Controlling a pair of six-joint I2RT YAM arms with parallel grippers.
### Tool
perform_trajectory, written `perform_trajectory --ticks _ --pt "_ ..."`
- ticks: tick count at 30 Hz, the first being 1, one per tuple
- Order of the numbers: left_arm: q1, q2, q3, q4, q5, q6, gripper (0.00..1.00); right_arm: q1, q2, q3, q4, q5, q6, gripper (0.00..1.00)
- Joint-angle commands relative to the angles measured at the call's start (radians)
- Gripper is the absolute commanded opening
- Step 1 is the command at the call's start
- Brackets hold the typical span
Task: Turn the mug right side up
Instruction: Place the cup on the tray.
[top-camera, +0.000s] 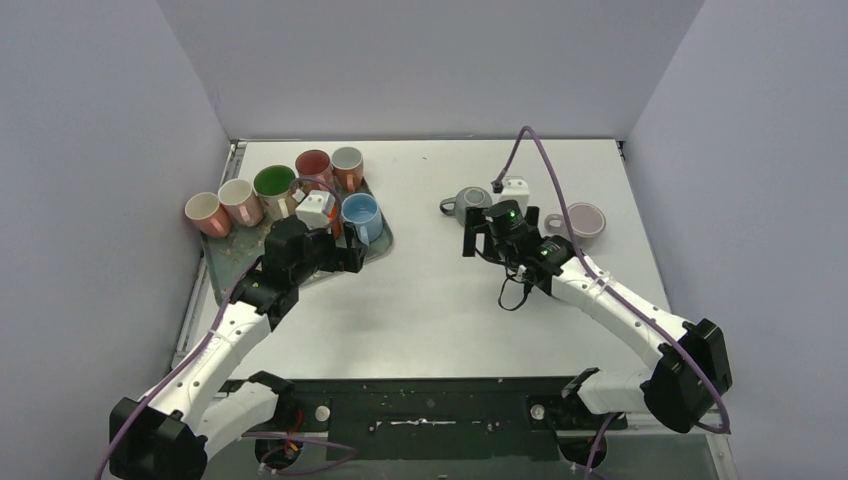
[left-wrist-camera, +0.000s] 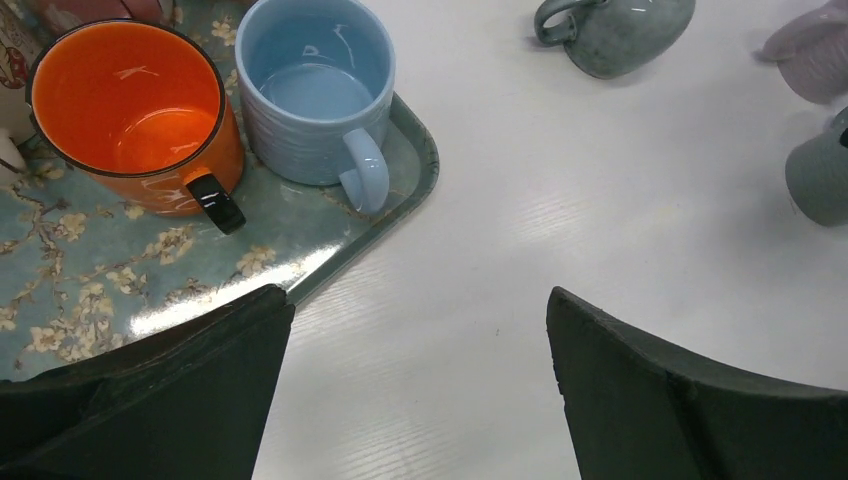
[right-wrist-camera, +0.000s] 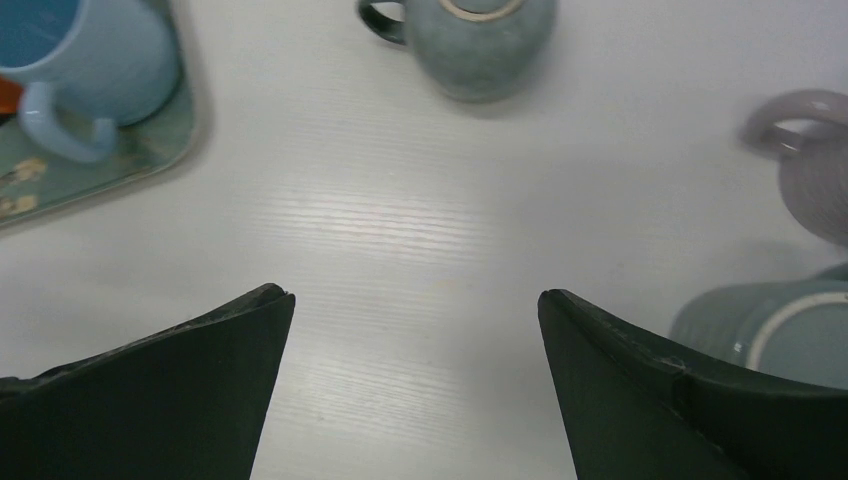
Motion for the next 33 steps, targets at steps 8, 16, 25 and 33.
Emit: perform_trajectory --ticks 8,16,25,33 --pt "0.068 -0.158 -0.108 0.134 0.167 0.036 0.97 -0.344 0.013 -0.017 -0.087 0.086 0.133 1.0" --pt "0.066 -0.225 -0.108 0.095 0.1 0.095 0.97 -0.382 0.126 0.055 0.103 0.198 0.028 0.98" --pt "0.039 -0.206 -0.098 0.073 0.096 0.09 0.97 -0.432 0.275 0.11 0.227 0.171 -0.384 0.95" --pt "0.028 -0.21 -0.089 0.055 0.096 0.106 0.97 -0.487 0.331 0.143 0.185 -0.082 -0.819 0.48"
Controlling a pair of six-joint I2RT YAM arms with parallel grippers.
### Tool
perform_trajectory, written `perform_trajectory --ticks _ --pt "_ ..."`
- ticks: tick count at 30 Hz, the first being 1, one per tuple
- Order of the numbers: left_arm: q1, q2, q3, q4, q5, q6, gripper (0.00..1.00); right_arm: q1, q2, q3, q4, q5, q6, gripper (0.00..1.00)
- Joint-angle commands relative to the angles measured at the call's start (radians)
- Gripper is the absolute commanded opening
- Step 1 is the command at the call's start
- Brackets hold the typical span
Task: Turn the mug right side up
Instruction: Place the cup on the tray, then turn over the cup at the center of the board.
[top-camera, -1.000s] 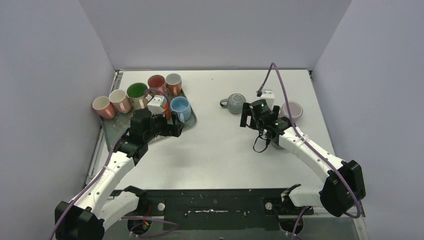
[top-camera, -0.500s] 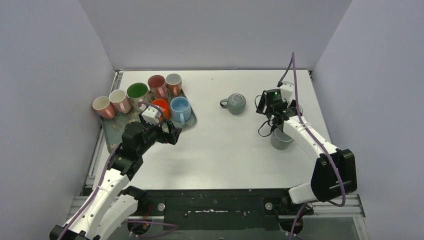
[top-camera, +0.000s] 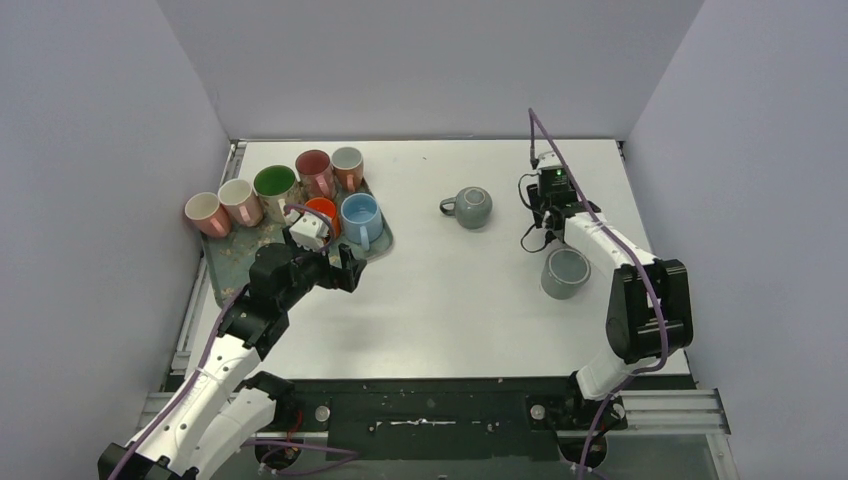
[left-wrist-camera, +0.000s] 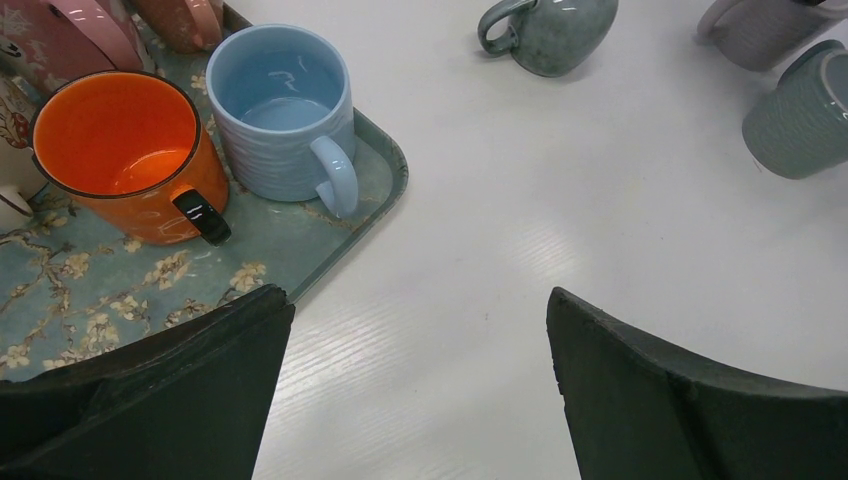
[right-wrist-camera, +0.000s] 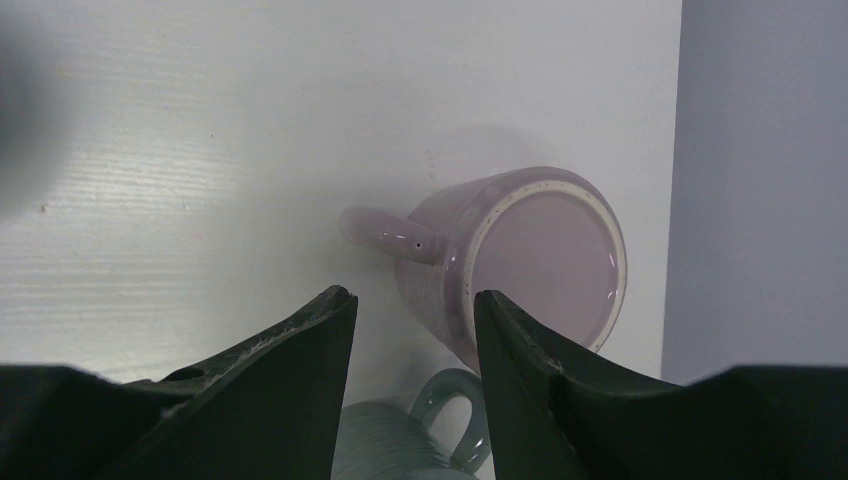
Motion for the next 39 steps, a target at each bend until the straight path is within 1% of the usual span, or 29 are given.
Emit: perform_trajectory --ticks 1,5,7,9,11,15,20,23,28,34,39 --pt "-0.005 -0.013 0.038 0.018 0.004 0.024 0.97 -0.005 -0.004 0.049 0.015 -0.125 -0.325 0.49" --pt "-0.006 -0.014 0.04 0.013 0.01 0.031 0.97 -0.004 0.016 0.076 -0.026 -0.142 -0.458 0.51" --pt "-0.005 -0.014 0.042 0.011 0.01 0.035 0.97 -0.004 0.027 0.09 -0.049 -0.182 -0.522 0.52" --pt "-0.006 -0.014 0.043 0.009 0.008 0.04 0.97 -0.002 0.044 0.117 -0.09 -0.203 -0.581 0.51" --pt "-0.005 -0.016 0.046 -0.001 -0.006 0.046 0.97 -0.003 0.062 0.158 -0.14 -0.217 -0.61 0.46" --pt "-0.005 -0.029 0.048 -0.017 -0.036 0.06 0.97 -0.006 0.109 0.211 -0.2 -0.198 -0.672 0.44" --pt "-0.007 -0.044 0.046 -0.015 -0.051 0.065 0.97 -0.009 0.177 0.257 -0.285 -0.147 -0.747 0.46" --pt "-0.007 -0.041 0.048 -0.017 -0.044 0.065 0.97 -0.011 0.19 0.254 -0.297 -0.1 -0.796 0.47" --pt "-0.007 -0.037 0.05 -0.016 -0.03 0.064 0.97 -0.022 0.209 0.249 -0.273 -0.11 -0.879 0.47" --pt "-0.007 -0.037 0.05 -0.016 -0.024 0.064 0.97 -0.028 0.284 0.302 -0.328 -0.13 -0.95 0.46" --pt "-0.007 -0.041 0.05 -0.02 -0.033 0.065 0.97 -0.048 0.351 0.383 -0.414 -0.119 -0.97 0.39"
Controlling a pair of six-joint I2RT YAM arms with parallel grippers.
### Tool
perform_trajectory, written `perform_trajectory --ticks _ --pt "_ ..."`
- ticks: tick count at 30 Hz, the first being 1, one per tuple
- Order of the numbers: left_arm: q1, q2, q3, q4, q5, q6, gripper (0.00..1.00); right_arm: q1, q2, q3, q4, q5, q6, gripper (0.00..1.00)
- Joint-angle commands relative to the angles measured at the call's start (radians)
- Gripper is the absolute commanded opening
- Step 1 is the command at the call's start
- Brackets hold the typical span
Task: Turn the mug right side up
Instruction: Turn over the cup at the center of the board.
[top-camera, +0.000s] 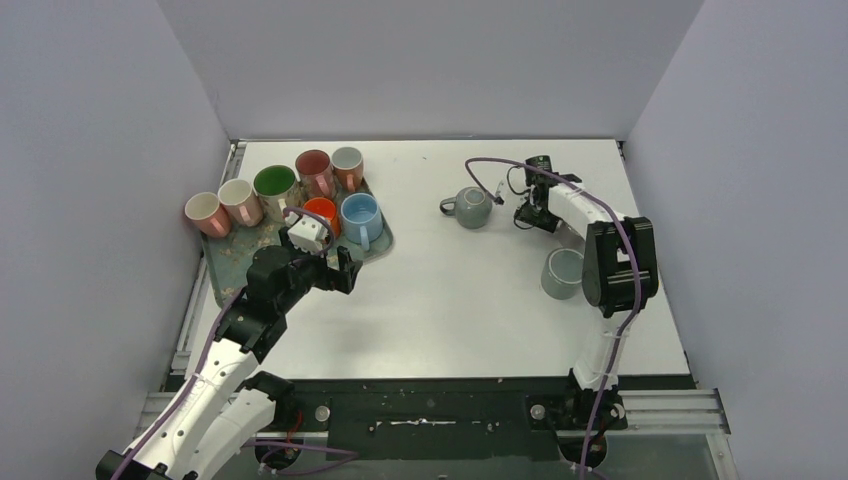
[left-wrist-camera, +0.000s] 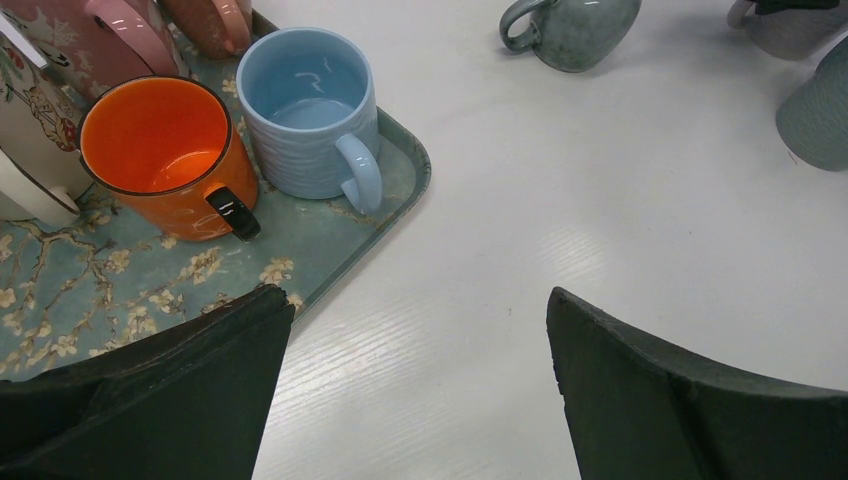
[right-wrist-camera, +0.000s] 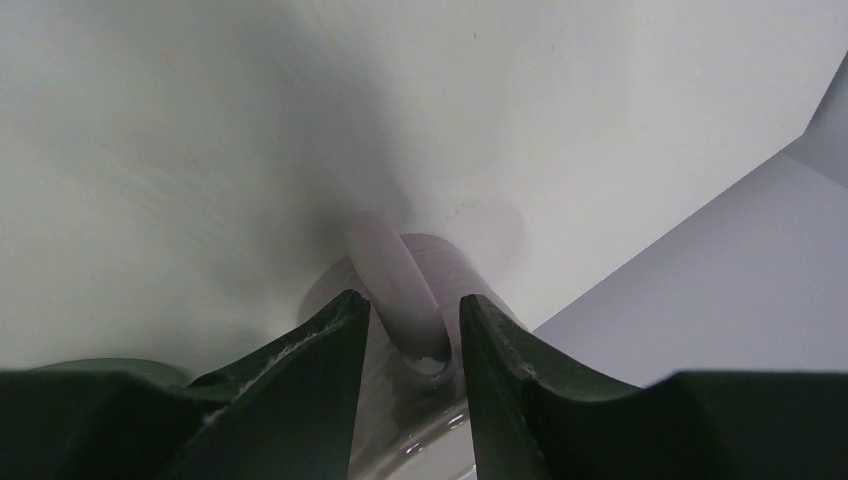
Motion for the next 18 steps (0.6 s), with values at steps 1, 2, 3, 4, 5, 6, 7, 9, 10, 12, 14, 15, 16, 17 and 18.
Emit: perform_trajectory --ticks 1,2,3,4,5,6,7,9,10,12,14,15,16,17,18 --pt "-0.005 -0.011 0.049 0.01 0.002 0.016 0.97 -0.023 0.044 0.1 -0.093 0.033 -0.053 0.39" --pt "-0.005 -0.013 0.05 0.01 0.003 0.016 0.97 -0.025 0.053 0.108 -0.1 0.038 -0.055 0.38" --pt "-0.005 -0.015 0.05 0.01 0.003 0.017 0.97 -0.026 0.061 0.113 -0.106 0.04 -0.058 0.35" --pt "-0.006 -0.018 0.048 0.011 0.003 0.019 0.97 -0.026 0.065 0.115 -0.11 0.042 -0.059 0.35" --pt "-0.004 -0.019 0.048 0.013 0.002 0.019 0.97 -0.026 0.069 0.115 -0.115 0.045 -0.063 0.34" --pt "-0.004 -0.02 0.048 0.013 0.002 0.019 0.97 -0.026 0.071 0.116 -0.12 0.048 -0.065 0.34" --pt "-0.004 -0.021 0.048 0.012 0.002 0.019 0.97 -0.026 0.073 0.119 -0.123 0.053 -0.067 0.33" --pt "-0.004 -0.019 0.048 0.011 0.002 0.019 0.97 -0.025 0.074 0.132 -0.138 0.055 -0.067 0.29" --pt "-0.004 -0.02 0.048 0.011 0.002 0.019 0.97 -0.024 0.073 0.137 -0.141 0.056 -0.066 0.26" --pt "-0.004 -0.019 0.048 0.012 0.002 0.019 0.97 -0.019 0.061 0.144 -0.144 0.056 -0.066 0.22" --pt "-0.004 -0.017 0.048 0.012 0.003 0.019 0.97 -0.013 0.042 0.145 -0.134 0.05 -0.069 0.17" --pt "-0.005 -0.016 0.048 0.011 0.003 0.019 0.97 -0.009 0.032 0.145 -0.127 0.044 -0.07 0.12" --pt "-0.004 -0.015 0.048 0.009 0.003 0.019 0.97 -0.008 0.023 0.144 -0.116 0.039 -0.069 0.04" --pt "-0.004 -0.013 0.049 0.008 0.0 0.019 0.97 -0.007 0.01 0.141 -0.1 0.041 -0.067 0.0" --pt "-0.004 -0.012 0.05 0.006 -0.005 0.019 0.97 -0.006 -0.003 0.134 -0.083 0.045 -0.065 0.0"
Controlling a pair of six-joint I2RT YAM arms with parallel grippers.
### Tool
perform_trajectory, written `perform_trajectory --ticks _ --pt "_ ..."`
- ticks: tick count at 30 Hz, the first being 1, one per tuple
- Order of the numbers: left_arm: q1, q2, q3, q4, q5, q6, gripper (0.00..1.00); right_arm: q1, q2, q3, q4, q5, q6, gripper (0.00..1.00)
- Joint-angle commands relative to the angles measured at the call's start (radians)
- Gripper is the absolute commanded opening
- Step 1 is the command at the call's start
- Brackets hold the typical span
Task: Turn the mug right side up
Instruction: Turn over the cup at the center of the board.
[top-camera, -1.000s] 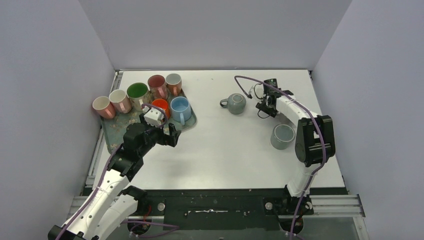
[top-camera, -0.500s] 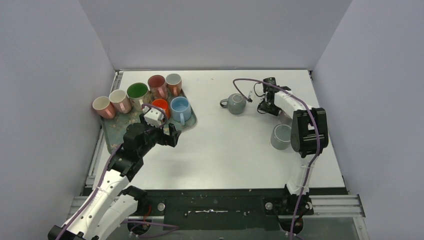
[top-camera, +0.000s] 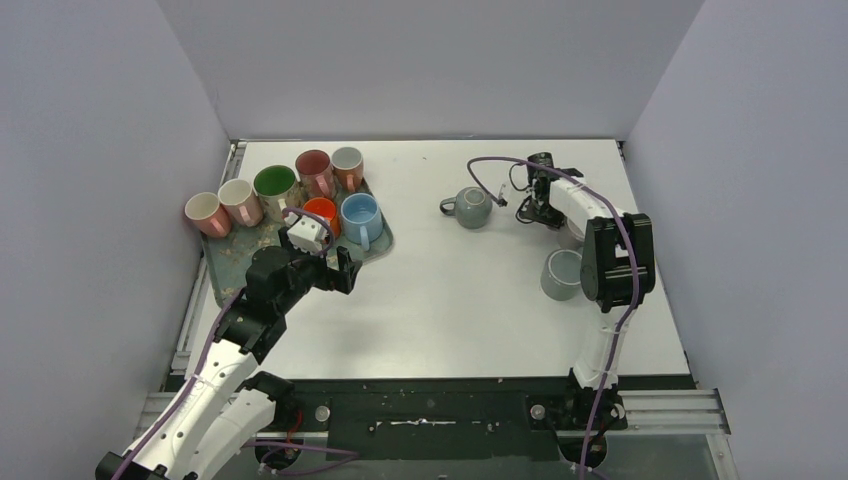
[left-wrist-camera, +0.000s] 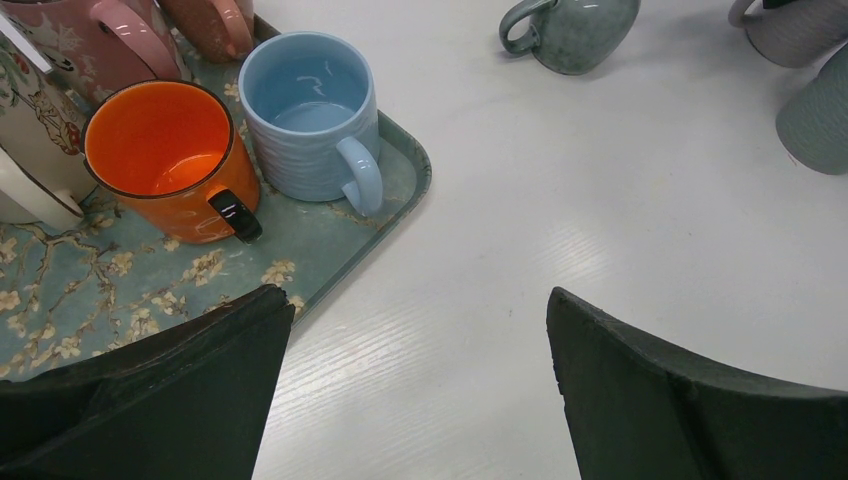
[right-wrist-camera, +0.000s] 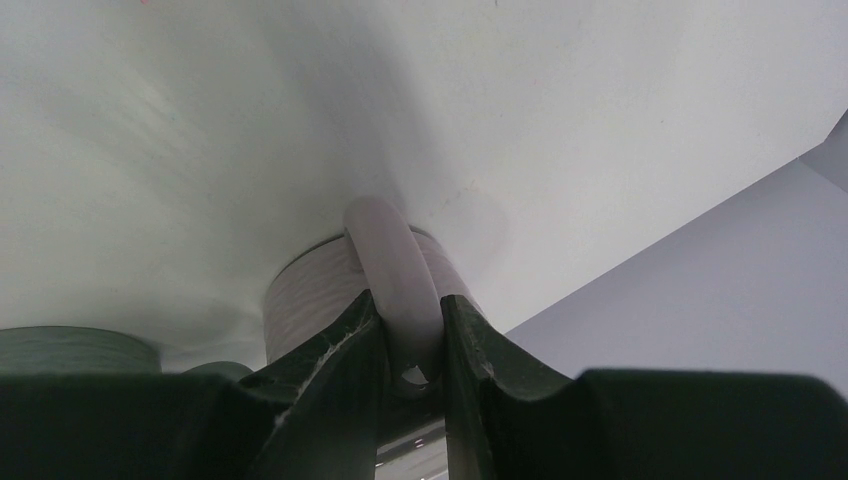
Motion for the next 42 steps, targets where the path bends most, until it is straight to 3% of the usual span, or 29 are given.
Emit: perform_trajectory --ticks 1,17,24,32,39,42 --pt "-0.005 -0.005 0.049 0.005 -0.007 0.016 0.97 0.013 -0.082 0.03 0.049 0.028 -0.005 0.0" --pt "-0.004 -0.008 0.073 -0.032 -0.099 0.007 0.97 0.066 -0.252 0.002 0.162 0.045 0.056 0.0" --pt "-0.002 -0.014 0.066 -0.021 -0.105 -0.012 0.97 0.128 -0.408 -0.11 0.263 0.054 0.171 0.0" --pt "-0.006 -0.015 0.023 0.069 0.04 -0.019 0.97 0.245 -0.668 -0.266 0.341 -0.168 0.353 0.0" --pt "-0.013 -0.032 0.028 0.116 0.095 -0.037 0.94 0.282 -0.79 -0.348 0.415 -0.589 0.479 0.0" --pt "-0.013 -0.046 0.029 0.136 0.133 -0.084 0.9 0.328 -0.831 -0.393 0.456 -0.638 0.516 0.0"
